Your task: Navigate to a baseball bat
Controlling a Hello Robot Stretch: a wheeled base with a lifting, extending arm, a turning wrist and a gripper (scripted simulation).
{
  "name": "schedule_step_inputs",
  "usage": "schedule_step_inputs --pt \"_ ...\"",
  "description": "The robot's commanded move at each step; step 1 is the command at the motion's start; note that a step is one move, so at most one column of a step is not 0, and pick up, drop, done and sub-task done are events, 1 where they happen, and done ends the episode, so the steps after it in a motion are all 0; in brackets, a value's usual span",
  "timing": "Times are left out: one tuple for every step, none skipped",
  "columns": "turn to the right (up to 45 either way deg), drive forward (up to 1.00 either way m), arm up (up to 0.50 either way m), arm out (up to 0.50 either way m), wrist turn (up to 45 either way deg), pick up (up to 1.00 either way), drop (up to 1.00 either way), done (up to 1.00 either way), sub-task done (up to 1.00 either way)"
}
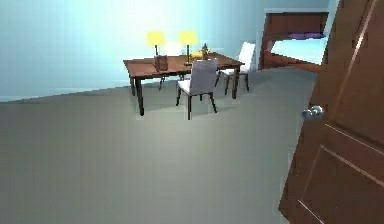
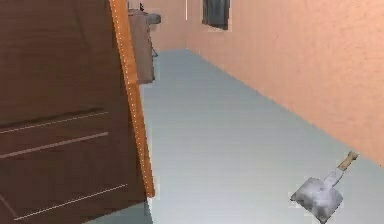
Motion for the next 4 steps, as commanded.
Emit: schedule_step_inputs --pt "0.0 1.00 0.00 0.00 0.0 0.00 0.00 0.00 0.00" --pt "15.0 0.00 0.00 0.00 0.0 0.00 0.00 0.00 0.00" --pt "0.0 0.10 0.00 0.00 0.0 0.00 0.00 0.00 0.00" --pt "6.0 0.00 0.00 0.00 0.0 0.00 0.00 0.00 0.00"
